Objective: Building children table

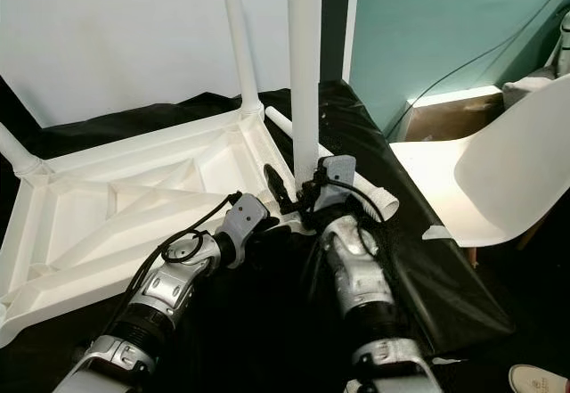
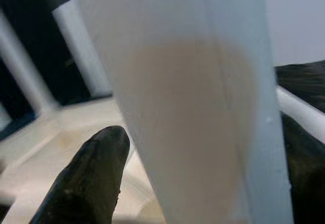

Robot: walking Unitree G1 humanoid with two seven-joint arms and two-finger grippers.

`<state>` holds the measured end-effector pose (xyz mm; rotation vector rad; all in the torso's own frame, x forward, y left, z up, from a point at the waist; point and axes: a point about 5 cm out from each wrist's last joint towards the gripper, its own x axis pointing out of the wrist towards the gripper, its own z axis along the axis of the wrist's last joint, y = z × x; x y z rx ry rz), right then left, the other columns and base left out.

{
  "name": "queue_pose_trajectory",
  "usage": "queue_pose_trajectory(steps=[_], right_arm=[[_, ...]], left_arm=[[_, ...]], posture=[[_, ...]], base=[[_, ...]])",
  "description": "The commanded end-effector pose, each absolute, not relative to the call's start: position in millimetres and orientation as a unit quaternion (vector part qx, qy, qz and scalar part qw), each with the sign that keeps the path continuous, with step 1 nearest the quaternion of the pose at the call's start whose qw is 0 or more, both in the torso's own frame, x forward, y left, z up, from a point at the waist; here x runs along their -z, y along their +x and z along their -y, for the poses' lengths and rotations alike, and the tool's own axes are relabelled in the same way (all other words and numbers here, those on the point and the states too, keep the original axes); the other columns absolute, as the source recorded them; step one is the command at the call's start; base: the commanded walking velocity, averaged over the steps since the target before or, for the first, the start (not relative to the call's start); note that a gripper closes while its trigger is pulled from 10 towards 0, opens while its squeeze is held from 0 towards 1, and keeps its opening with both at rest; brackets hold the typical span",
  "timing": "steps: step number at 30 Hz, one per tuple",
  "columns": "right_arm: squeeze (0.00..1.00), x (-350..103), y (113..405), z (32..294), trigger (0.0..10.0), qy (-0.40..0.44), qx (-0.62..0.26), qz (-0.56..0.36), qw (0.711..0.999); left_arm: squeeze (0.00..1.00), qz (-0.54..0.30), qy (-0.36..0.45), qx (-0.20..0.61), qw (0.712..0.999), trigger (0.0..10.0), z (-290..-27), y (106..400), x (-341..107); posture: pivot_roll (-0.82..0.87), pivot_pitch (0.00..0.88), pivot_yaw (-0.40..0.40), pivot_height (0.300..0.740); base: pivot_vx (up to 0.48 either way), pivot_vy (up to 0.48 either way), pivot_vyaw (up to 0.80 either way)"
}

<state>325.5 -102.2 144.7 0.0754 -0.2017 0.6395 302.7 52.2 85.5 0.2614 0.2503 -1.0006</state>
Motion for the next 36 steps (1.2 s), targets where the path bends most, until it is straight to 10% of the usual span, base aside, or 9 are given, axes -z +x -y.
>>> queue_pose_trajectory(steps=[1,20,21,36], right_arm=[[0.00,-157,317,62,10.0,0.012,-0.453,0.107,0.885],[0.00,-129,334,138,10.0,-0.173,-0.572,-0.070,0.798],[0.00,-128,335,139,0.0,-0.174,-0.580,-0.082,0.792],[0.00,-120,319,91,0.0,-0.050,-0.525,0.007,0.850]], left_arm=[[0.00,-0.235,0.105,0.489,0.833,10.0,-46,277,-37],[0.00,-0.230,0.107,0.489,0.835,10.0,-44,280,-39],[0.00,-0.229,0.107,0.488,0.835,10.0,-44,280,-39],[0.00,-0.230,0.110,0.482,0.838,10.0,-48,281,-38]], posture=[[0.07,0.000,0.017,0.740],[0.07,0.000,0.012,0.740],[0.08,0.000,0.012,0.740],[0.08,0.000,0.014,0.740]], base=[[0.000,0.000,0.00],[0.000,0.000,0.00],[0.000,0.000,0.00],[0.000,0.000,0.00]])
